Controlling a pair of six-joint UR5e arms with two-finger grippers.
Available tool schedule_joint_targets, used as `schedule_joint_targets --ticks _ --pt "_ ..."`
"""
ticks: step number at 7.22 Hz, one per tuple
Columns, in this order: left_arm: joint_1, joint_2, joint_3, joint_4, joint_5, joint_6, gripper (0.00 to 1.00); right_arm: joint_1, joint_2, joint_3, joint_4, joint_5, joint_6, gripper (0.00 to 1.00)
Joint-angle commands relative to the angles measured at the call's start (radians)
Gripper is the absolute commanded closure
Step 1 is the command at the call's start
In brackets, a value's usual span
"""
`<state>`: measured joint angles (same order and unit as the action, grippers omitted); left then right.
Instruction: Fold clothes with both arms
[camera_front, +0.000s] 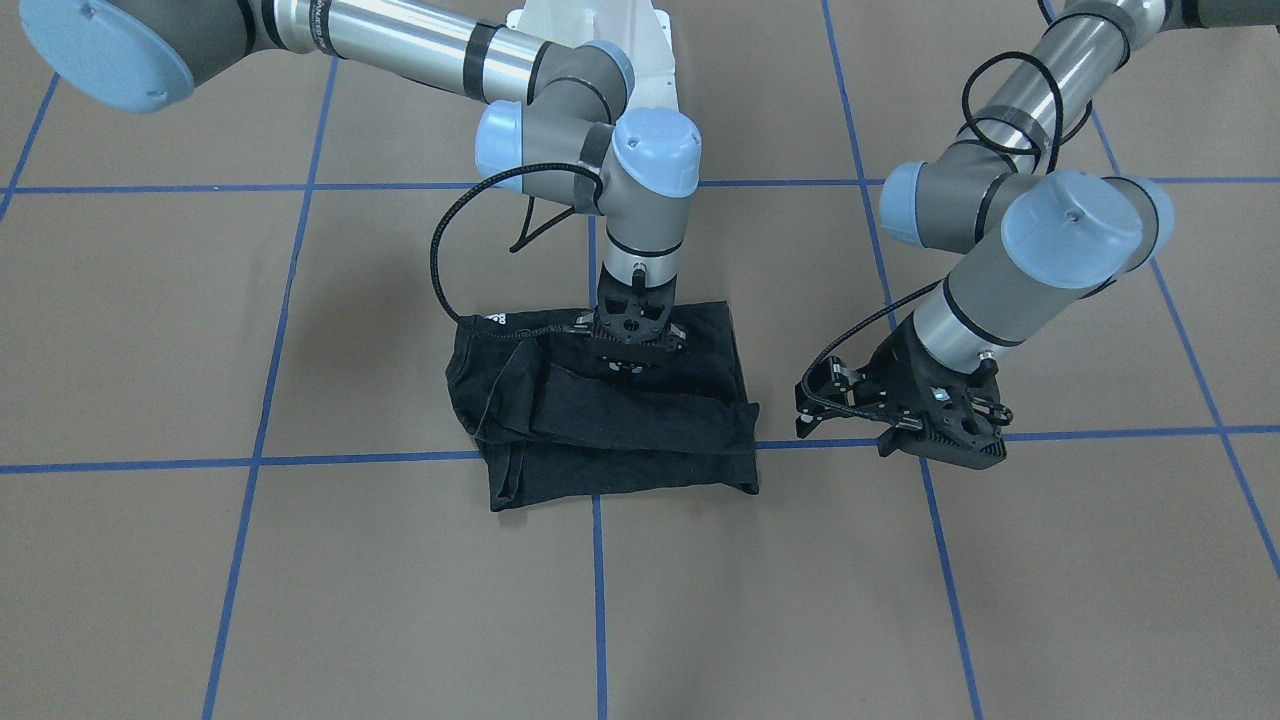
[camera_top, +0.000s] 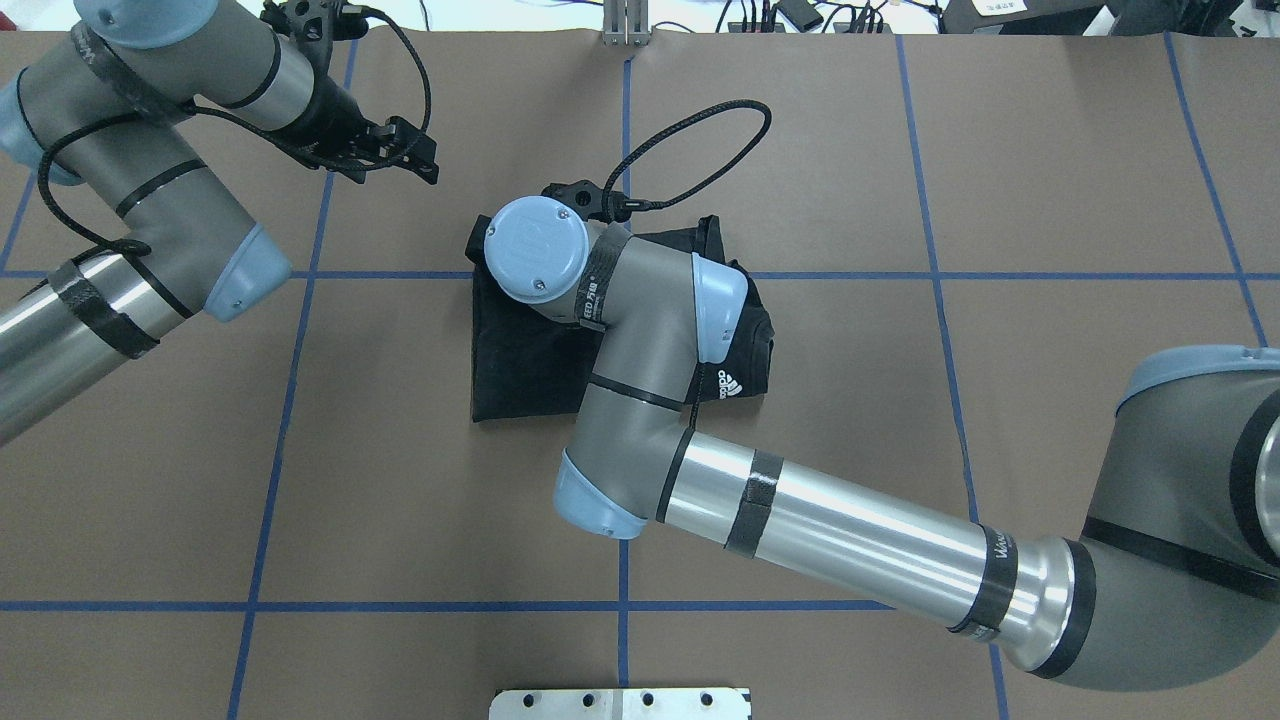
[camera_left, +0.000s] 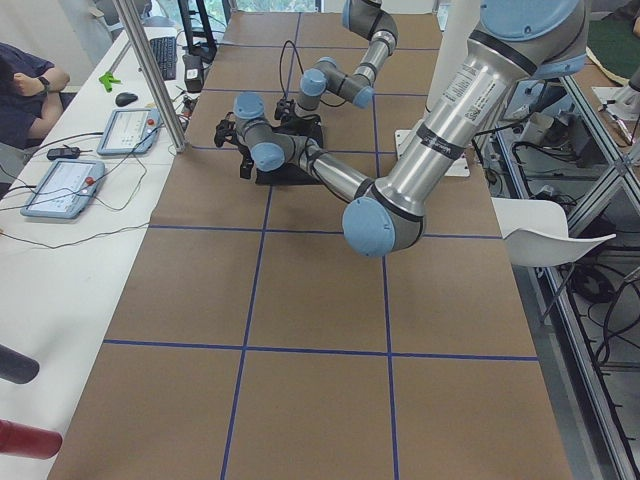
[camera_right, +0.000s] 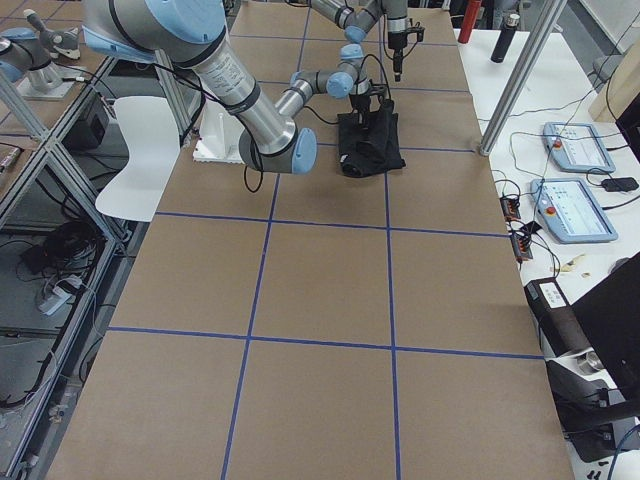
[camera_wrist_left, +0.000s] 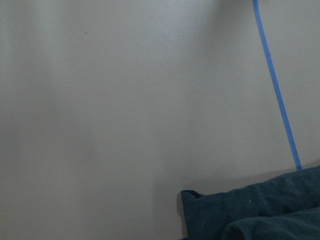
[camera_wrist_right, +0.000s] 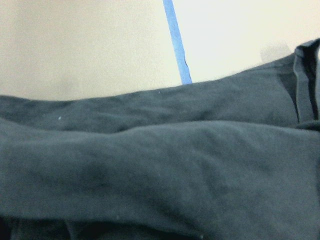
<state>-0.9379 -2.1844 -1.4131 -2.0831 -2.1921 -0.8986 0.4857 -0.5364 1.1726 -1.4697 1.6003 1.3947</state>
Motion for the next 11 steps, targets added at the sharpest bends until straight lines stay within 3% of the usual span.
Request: schedule_joint_targets --ticks 1,2,3,5,6,7,8,9,10,11 --pt "-0.001 0.002 -0.003 0.000 -0.001 0.001 0.00 0.048 0.051 -0.066 0.031 -0.010 -0.015 1.00" --pt "-0.001 0.003 -0.010 0.000 -0.001 0.001 0.00 0.092 0.102 -0.158 0.067 -0.011 -0.069 1.00" --pt "-0.004 0.006 -0.026 0.001 0.000 0.000 0.00 0.114 0.116 -0.268 0.213 -0.055 -0.077 1.00" --pt "-0.004 0.008 -0.038 0.008 0.000 -0.003 0.00 0.149 0.147 -0.315 0.269 -0.060 -0.118 1.00" --pt "-0.005 0.008 -0.038 0.008 0.000 -0.003 0.00 0.174 0.163 -0.314 0.266 -0.007 -0.147 1.00" --pt "-0.004 0.021 -0.047 0.008 0.000 -0.003 0.00 0.201 0.165 -0.304 0.240 0.076 -0.155 0.86" --pt "-0.005 0.044 -0.064 0.006 0.003 0.001 0.00 0.215 0.159 -0.276 0.171 0.111 -0.157 0.15" --pt "-0.015 0.061 -0.076 0.011 0.006 0.004 0.00 0.244 0.142 -0.219 0.084 0.172 -0.196 0.01" --pt "-0.036 0.083 -0.089 0.012 0.009 0.030 0.00 0.282 0.075 -0.105 -0.004 0.278 -0.304 0.01" --pt "-0.059 0.133 -0.111 0.029 0.008 0.152 0.00 0.310 -0.086 0.082 -0.023 0.300 -0.372 0.01"
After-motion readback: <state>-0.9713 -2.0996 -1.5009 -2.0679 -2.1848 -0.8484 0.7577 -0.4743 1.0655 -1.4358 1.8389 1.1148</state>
